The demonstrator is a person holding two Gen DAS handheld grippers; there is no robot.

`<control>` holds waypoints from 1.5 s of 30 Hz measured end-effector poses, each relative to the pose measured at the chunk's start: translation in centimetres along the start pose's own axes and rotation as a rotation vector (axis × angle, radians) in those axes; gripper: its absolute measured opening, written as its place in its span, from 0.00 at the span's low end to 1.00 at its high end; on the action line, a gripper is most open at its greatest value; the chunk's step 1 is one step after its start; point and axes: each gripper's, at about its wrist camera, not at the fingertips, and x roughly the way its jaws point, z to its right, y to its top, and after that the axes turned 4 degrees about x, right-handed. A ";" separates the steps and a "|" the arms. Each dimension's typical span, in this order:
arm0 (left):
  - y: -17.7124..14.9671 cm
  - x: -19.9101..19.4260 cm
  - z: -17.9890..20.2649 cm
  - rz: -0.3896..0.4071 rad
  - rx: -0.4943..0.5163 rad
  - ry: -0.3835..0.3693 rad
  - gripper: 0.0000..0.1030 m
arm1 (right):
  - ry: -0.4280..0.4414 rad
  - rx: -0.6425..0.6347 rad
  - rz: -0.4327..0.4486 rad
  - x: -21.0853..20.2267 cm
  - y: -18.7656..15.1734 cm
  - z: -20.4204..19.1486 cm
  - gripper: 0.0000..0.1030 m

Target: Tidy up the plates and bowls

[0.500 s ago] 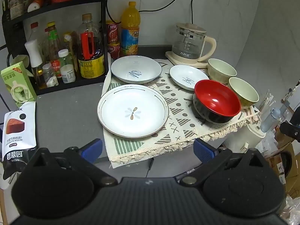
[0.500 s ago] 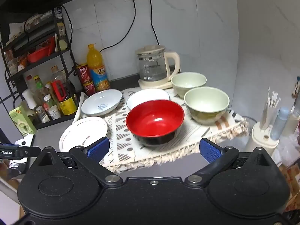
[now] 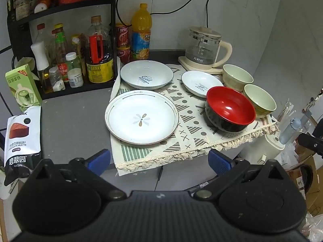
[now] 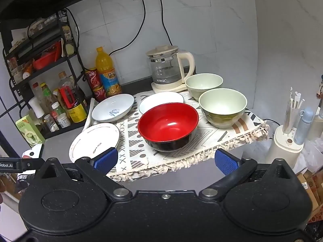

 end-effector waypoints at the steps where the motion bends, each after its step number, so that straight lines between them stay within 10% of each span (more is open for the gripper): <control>1: 0.1 0.0 0.0 0.000 -0.004 0.006 0.99 | -0.002 -0.004 0.001 0.0 -0.1 -0.2 1.00; 45: 0.6 0.5 2.8 0.024 -0.013 0.031 0.99 | 0.002 -0.026 -0.009 0.2 0.1 0.5 1.00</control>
